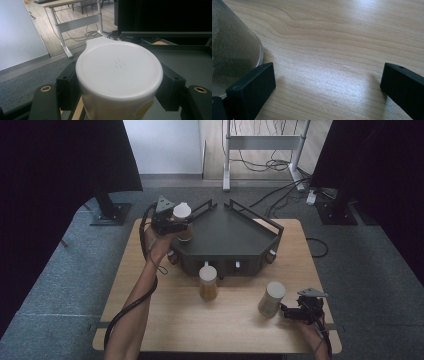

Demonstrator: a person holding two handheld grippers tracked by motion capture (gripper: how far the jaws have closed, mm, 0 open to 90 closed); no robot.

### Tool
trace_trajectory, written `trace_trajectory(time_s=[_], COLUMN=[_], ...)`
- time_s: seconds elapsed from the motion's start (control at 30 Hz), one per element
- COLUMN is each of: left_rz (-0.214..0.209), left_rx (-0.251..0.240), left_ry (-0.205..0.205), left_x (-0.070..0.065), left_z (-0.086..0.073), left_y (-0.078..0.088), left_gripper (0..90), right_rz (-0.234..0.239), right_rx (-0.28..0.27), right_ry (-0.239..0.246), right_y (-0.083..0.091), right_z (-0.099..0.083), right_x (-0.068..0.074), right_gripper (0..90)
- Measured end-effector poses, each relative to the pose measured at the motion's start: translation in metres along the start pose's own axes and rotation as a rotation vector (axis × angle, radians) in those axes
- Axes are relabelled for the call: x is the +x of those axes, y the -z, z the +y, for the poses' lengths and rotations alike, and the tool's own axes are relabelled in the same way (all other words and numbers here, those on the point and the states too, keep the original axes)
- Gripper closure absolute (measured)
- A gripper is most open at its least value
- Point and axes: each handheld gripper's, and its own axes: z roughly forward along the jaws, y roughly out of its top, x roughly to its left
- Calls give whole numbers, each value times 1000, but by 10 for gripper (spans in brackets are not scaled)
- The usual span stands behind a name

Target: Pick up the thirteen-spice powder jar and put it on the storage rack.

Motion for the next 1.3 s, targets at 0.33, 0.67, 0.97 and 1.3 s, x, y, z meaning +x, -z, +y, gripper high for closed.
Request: trace_trajectory(time_s=[0.33, 0.67, 0.97, 1.3], left_rz=[19, 16, 10, 21], left_rx=[23, 15, 9, 15], left_ry=[-2, 9, 45, 44], left_x=[-1, 1, 8, 10], left_z=[-3, -9, -12, -15], left_y=[-6, -8, -8, -7], left_gripper=[310, 309, 303, 287], right_rz=[0, 0, 0, 0], right_rx=[0, 0, 0, 0], right_ry=[0, 0, 0, 0], right_y=[0, 0, 0, 0], right_z=[0, 0, 0, 0], right_x=[0, 0, 0, 0], right_gripper=[0, 0, 0, 0])
